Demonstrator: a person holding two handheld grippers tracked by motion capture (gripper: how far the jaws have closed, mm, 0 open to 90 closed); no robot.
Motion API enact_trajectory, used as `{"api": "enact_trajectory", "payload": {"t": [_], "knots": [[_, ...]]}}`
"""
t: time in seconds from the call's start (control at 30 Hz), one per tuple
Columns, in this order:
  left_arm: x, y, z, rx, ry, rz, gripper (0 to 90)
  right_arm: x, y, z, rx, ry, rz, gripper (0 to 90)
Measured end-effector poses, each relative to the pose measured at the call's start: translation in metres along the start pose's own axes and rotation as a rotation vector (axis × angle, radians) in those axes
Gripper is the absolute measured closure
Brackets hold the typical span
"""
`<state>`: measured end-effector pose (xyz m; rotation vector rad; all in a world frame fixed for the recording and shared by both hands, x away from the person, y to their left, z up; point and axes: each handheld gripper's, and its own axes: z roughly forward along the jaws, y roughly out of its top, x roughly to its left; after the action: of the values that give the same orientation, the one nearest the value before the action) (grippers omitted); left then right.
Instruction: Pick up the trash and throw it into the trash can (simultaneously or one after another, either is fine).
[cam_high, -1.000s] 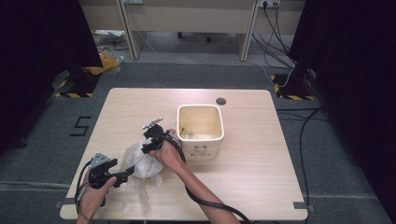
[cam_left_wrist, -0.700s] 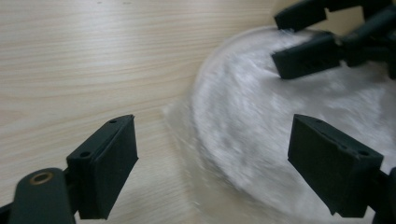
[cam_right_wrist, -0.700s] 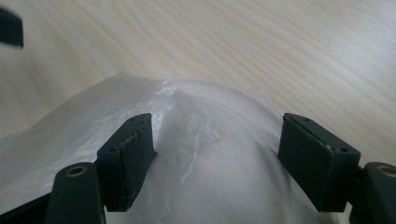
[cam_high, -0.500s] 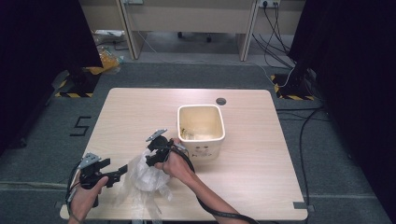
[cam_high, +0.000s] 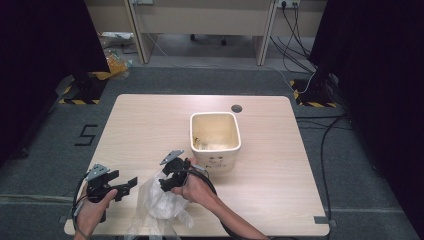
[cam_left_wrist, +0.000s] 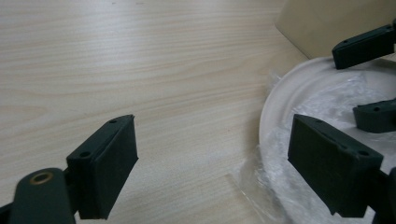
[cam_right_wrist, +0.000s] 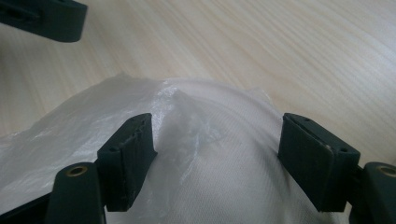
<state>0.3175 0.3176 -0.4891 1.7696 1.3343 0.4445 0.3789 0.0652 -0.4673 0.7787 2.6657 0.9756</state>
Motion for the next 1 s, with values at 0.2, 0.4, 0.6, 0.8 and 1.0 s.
{"api": "enact_trajectory", "payload": {"t": [0.2,0.4,0.6,0.8,1.0], "knots": [[-0.012,0.000,0.002,0.022,-0.030,0.035,15.1,0.004,-0.014,-0.013,0.005,0.022,-0.042,27.2],[-0.019,-0.005,0.007,0.052,-0.037,0.047,15.1,0.003,-0.032,-0.027,0.010,0.027,-0.075,27.2],[-0.045,-0.011,0.006,0.089,-0.086,0.106,15.1,0.000,-0.051,-0.042,0.005,0.029,-0.074,27.2],[-0.078,-0.018,0.010,0.117,-0.146,0.174,15.1,-0.008,-0.069,-0.059,0.012,0.016,-0.066,27.2],[-0.106,-0.023,0.015,0.120,-0.193,0.226,15.1,-0.016,-0.085,-0.072,0.009,0.002,-0.030,27.3]]}}
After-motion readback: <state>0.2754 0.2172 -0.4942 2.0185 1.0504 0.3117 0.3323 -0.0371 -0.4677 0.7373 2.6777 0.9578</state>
